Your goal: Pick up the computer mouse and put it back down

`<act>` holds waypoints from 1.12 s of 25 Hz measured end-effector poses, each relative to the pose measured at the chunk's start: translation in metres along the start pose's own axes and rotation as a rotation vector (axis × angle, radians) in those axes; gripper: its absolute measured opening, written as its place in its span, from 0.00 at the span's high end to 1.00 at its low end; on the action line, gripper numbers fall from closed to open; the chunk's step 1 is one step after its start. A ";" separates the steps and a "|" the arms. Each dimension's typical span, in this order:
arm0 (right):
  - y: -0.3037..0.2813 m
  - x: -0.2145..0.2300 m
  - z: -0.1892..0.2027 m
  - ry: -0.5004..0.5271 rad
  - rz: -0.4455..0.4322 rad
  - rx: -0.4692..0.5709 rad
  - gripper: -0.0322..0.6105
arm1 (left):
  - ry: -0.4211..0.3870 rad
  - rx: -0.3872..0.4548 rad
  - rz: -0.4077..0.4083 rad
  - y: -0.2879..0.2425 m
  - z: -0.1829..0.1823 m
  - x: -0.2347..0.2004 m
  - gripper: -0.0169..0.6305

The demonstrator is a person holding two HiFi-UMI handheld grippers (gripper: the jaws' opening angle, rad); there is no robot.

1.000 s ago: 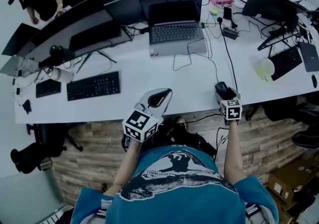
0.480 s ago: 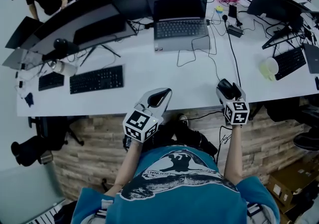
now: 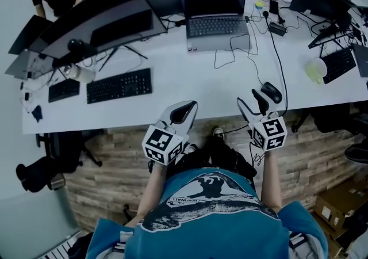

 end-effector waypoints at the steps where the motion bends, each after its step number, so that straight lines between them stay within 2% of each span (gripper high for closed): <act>1: 0.000 -0.012 -0.004 0.013 -0.016 0.005 0.57 | -0.001 -0.001 0.000 0.006 0.004 0.000 0.95; 12: 0.007 -0.134 -0.032 0.071 -0.102 0.072 0.69 | 0.002 0.048 0.010 0.082 0.037 -0.005 0.95; 18: 0.008 -0.193 -0.030 0.100 -0.136 0.085 0.83 | -0.003 0.088 0.022 0.116 0.053 -0.005 0.95; 21: 0.008 -0.212 -0.027 0.093 -0.132 0.088 0.95 | -0.005 0.091 0.034 0.128 0.062 -0.003 0.95; 28: 0.011 -0.242 -0.016 0.092 -0.145 0.075 0.95 | -0.020 0.092 0.044 0.147 0.078 0.002 0.95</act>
Point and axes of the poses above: the fingertips, and each gripper's own axes: y backward along the fingers, x to its right, z out of its underside, the point moved 4 cm from there along y, backward along the fingers, and after that the axes turned 10 degrees about -x, right-handed, at the moved point
